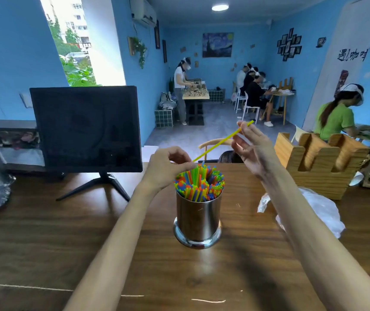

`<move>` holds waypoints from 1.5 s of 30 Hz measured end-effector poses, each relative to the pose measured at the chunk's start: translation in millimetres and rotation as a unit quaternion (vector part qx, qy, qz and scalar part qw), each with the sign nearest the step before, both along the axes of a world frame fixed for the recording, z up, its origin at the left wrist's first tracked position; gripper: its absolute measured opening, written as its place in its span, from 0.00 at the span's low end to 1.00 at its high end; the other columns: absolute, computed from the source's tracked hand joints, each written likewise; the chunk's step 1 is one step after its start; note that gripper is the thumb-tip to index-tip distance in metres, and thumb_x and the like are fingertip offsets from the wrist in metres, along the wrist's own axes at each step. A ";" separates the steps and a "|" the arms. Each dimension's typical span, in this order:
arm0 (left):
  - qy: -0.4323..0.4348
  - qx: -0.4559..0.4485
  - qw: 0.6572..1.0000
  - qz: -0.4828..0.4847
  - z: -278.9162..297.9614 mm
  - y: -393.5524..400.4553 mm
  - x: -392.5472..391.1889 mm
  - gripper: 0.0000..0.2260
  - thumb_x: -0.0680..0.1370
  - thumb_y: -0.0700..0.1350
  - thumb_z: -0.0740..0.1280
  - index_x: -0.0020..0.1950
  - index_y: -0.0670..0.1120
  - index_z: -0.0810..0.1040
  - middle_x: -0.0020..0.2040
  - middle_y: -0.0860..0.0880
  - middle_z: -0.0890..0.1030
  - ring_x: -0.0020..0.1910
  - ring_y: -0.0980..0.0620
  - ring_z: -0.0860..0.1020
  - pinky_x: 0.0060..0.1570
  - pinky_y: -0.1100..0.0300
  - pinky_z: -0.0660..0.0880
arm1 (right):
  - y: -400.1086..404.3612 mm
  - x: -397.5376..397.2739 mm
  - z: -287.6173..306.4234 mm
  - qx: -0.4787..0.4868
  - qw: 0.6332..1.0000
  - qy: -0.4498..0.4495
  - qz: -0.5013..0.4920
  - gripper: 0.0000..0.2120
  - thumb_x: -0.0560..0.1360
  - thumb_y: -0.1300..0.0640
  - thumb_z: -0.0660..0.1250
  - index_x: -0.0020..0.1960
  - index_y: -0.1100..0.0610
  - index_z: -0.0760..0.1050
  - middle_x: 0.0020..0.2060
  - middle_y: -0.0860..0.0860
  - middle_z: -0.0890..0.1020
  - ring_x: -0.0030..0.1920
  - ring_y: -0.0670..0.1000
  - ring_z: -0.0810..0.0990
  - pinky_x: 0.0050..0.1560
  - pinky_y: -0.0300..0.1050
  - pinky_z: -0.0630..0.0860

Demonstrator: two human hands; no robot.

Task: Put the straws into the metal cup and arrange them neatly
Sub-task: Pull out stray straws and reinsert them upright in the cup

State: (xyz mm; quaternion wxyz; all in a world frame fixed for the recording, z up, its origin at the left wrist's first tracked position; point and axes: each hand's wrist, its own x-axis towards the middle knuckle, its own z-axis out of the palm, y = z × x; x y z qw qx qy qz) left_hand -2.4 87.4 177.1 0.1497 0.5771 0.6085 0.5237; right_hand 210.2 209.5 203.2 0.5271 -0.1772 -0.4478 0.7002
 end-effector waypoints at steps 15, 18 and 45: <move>-0.001 0.010 1.000 0.022 -27.4 10.5 13.6 0.09 0.77 0.37 0.71 0.49 0.51 0.77 0.49 0.54 0.83 0.44 0.65 0.80 0.43 0.71 0.76 | -32.3 -49.1 -56.6 0.411 0.810 -0.391 -0.150 0.05 0.78 0.55 0.72 0.53 0.54 0.81 0.44 0.47 0.85 0.45 0.47 0.84 0.51 0.54 0.81; -0.007 0.019 1.000 -0.017 -33.5 10.0 14.2 0.12 0.77 0.38 0.72 0.55 0.53 0.78 0.53 0.54 0.83 0.50 0.60 0.82 0.50 0.66 0.79 | -33.9 -46.1 -68.2 0.393 0.804 -0.424 -0.140 0.07 0.78 0.51 0.71 0.49 0.54 0.85 0.46 0.49 0.85 0.48 0.48 0.83 0.53 0.54 0.79; 0.110 -0.069 0.988 -0.083 -21.6 -5.9 9.9 0.08 0.69 0.57 0.78 0.46 0.59 0.87 0.47 0.58 0.86 0.49 0.60 0.82 0.54 0.53 0.81 | -33.9 -33.6 -75.1 0.277 0.880 -0.379 -0.074 0.11 0.83 0.53 0.64 0.57 0.55 0.84 0.51 0.48 0.85 0.55 0.47 0.83 0.61 0.51 0.80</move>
